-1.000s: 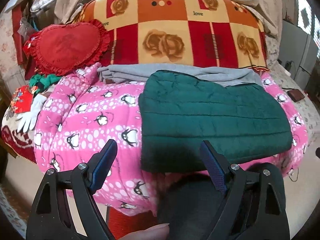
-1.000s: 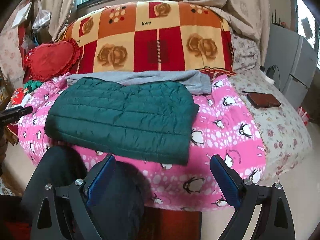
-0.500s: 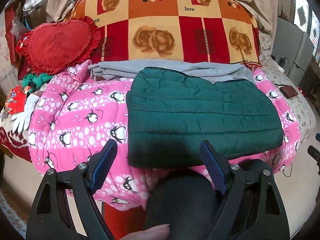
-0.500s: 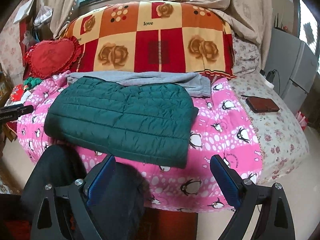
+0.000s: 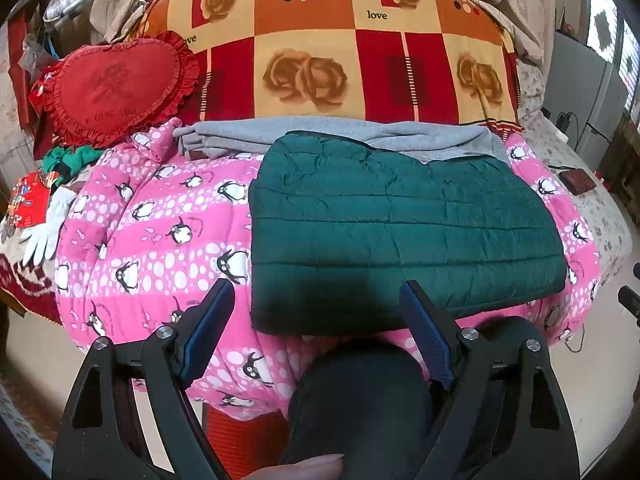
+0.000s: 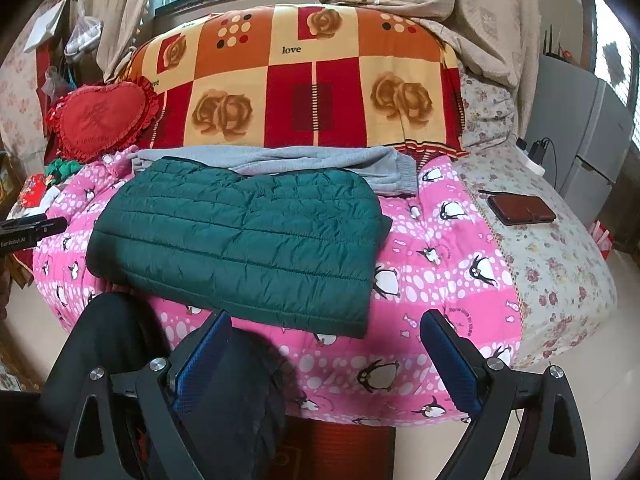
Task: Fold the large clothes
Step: 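Release the folded jacket and withdraw both grippers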
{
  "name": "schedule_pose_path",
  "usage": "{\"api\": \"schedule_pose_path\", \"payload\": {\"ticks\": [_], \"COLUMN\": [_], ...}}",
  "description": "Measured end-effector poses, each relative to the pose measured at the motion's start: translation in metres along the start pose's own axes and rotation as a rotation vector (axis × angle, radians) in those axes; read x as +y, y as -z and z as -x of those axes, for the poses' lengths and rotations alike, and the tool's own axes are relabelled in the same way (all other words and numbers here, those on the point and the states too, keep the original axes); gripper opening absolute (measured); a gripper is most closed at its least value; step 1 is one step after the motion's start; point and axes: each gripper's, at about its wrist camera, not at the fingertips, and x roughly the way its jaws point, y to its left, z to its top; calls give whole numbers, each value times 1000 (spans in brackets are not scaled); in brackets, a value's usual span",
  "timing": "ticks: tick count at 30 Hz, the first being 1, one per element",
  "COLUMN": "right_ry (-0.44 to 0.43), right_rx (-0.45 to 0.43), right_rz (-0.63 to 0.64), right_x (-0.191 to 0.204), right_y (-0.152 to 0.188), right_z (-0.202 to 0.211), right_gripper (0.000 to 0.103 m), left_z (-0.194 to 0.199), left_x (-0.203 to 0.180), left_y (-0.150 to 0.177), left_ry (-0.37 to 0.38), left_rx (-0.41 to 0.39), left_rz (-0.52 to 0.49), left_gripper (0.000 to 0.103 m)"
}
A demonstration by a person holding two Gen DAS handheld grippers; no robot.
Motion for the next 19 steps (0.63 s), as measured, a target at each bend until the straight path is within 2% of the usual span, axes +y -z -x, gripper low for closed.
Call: {"api": "schedule_pose_path", "payload": {"ticks": [19], "right_ry": [-7], "right_rx": [0], "right_rz": [1], "right_x": [5], "right_y": [-4], "right_z": [-2], "right_gripper": [94], "left_z": [0], "left_x": [-2], "left_y": [2], "left_ry": [14], "left_rx": [-18], "left_rz": [-13], "left_gripper": [85]}}
